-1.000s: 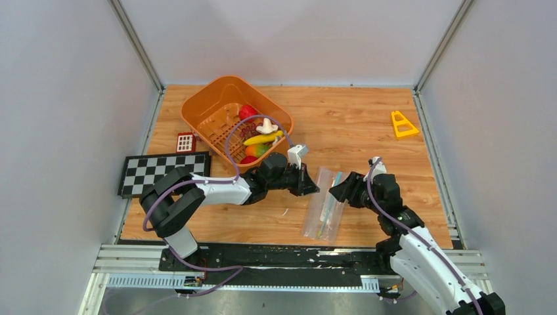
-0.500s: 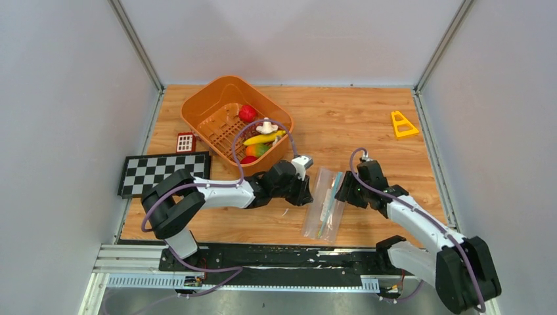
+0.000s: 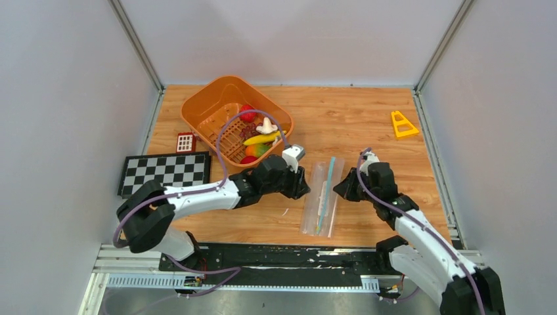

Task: Place the food in the zip-top bag and seal the zipper
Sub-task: Pick up the zipper food storage bag at the center of the board.

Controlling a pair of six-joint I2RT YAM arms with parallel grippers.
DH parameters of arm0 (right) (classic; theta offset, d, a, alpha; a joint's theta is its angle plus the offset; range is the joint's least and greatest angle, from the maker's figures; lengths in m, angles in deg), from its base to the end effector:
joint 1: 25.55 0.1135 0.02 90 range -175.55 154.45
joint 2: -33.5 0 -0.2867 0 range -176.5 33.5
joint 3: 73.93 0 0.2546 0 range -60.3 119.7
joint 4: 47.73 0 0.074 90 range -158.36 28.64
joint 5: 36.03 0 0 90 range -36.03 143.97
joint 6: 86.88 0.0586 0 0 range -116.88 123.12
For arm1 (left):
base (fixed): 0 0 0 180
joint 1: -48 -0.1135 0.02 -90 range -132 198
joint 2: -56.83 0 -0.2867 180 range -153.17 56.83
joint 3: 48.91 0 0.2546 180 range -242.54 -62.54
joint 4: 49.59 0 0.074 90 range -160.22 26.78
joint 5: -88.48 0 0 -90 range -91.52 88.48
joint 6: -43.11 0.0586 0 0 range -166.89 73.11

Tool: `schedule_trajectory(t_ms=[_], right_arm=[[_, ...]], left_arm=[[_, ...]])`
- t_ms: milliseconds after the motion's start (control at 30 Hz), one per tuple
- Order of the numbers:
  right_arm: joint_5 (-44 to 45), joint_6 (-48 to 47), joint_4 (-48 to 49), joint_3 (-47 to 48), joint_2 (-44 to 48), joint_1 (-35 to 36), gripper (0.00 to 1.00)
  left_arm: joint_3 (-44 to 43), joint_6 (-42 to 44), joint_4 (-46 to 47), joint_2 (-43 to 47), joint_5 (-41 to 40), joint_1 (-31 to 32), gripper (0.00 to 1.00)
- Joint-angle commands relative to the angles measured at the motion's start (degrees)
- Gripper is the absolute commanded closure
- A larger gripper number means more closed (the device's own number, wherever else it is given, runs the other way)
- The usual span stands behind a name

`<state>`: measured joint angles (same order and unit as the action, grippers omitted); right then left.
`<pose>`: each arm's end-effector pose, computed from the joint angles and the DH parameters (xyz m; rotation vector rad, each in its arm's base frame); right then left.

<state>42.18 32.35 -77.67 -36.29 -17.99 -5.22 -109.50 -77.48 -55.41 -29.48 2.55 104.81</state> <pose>0.1679 0.0750 0.1860 0.0812 2.4119 0.6571 0.1847 -0.2900 0.2198 0.5612 2.2098 -0.9398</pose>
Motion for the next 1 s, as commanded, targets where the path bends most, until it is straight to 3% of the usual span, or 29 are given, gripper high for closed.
schedule_trajectory(t_ms=[0, 167, 300, 533, 967], right_arm=[[-13.99, -0.2, 10.24, -2.62, 11.2, -2.29, 1.0], [-25.37, 1.73, 17.61, -3.1, 20.01, -3.98, 1.0], [-33.34, 6.28, 26.65, -3.01, 19.05, -4.76, 1.0], [-39.46, 11.93, 36.97, -2.37, 14.89, -4.85, 1.0], [-38.01, 17.26, 43.66, -3.89, 14.65, -4.86, 1.0]], left_arm=[[0.71, 1.25, -0.54, 8.25, -2.63, -0.66, 0.53], [4.64, -1.6, 4.75, 17.25, 5.5, -4.9, 0.32], [7.51, -2.69, 11.3, 21.34, 17.3, -7.33, 0.14], [9.18, -5.36, 20.6, 19.67, 29.13, -7.34, 0.09], [10.72, -9.45, 31.73, 10.31, 34.41, -6.14, 0.1]])
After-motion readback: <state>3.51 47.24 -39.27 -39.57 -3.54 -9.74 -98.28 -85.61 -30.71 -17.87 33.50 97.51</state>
